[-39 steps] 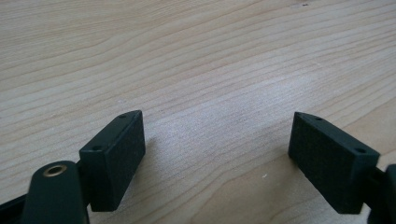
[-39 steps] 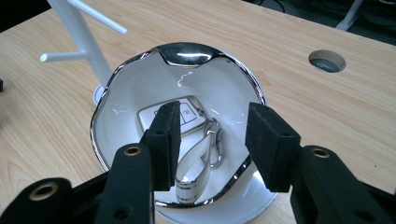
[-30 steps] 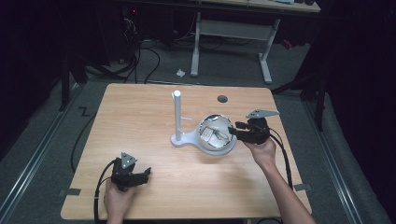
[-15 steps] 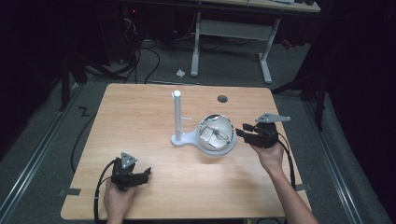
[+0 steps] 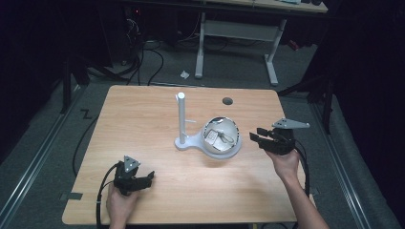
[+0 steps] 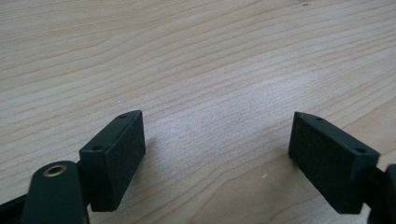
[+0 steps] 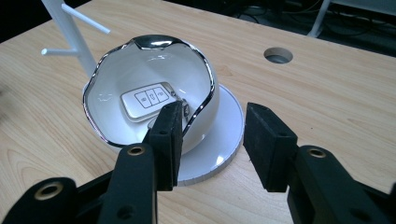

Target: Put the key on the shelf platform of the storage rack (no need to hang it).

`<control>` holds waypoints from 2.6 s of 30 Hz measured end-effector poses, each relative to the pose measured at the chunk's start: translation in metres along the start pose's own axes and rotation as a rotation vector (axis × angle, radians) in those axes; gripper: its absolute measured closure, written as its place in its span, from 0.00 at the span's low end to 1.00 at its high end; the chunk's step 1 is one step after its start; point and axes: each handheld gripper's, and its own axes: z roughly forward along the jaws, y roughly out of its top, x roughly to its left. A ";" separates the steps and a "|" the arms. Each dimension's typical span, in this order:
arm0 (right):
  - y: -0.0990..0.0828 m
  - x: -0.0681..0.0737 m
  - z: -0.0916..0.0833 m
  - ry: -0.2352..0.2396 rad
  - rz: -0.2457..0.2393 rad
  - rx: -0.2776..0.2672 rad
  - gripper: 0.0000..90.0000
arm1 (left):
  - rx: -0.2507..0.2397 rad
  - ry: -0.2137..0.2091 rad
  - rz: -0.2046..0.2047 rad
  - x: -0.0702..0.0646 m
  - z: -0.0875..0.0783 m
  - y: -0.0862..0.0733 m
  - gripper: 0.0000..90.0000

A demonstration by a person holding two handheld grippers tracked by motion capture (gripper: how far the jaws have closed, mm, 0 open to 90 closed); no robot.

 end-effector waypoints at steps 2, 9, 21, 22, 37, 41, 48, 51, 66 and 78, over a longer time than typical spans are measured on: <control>-0.002 -0.002 -0.002 -0.003 0.008 0.000 0.64 | -0.001 0.000 -0.002 0.000 0.000 0.000 0.21; -0.012 -0.008 -0.012 -0.011 0.033 -0.010 0.64 | 0.000 0.000 -0.001 0.000 0.000 0.000 0.21; -0.025 -0.011 -0.026 -0.020 0.053 -0.027 0.64 | 0.000 0.000 0.000 0.000 0.000 0.000 0.21; -0.026 -0.010 -0.027 -0.021 0.055 -0.027 0.64 | 0.000 0.000 0.000 0.000 0.000 0.000 0.21; -0.045 -0.005 -0.034 -0.006 0.076 -0.043 0.64 | 0.000 0.000 0.000 0.000 0.000 0.000 0.21; -0.049 -0.002 -0.035 0.001 0.081 -0.043 0.64 | 0.000 0.000 0.000 0.000 0.000 0.000 0.21; -0.055 0.002 -0.031 0.012 0.081 -0.035 0.64 | 0.000 0.000 0.001 0.000 0.000 0.000 0.21; -0.057 0.004 -0.029 0.020 0.082 -0.034 0.64 | 0.000 0.000 0.001 0.000 0.000 0.000 0.21; -0.070 0.013 -0.019 0.044 0.090 -0.018 0.64 | 0.000 0.000 0.000 0.000 0.000 0.000 0.21; -0.082 0.020 -0.009 0.069 0.113 0.000 0.64 | 0.000 0.000 0.001 0.000 0.000 0.000 0.21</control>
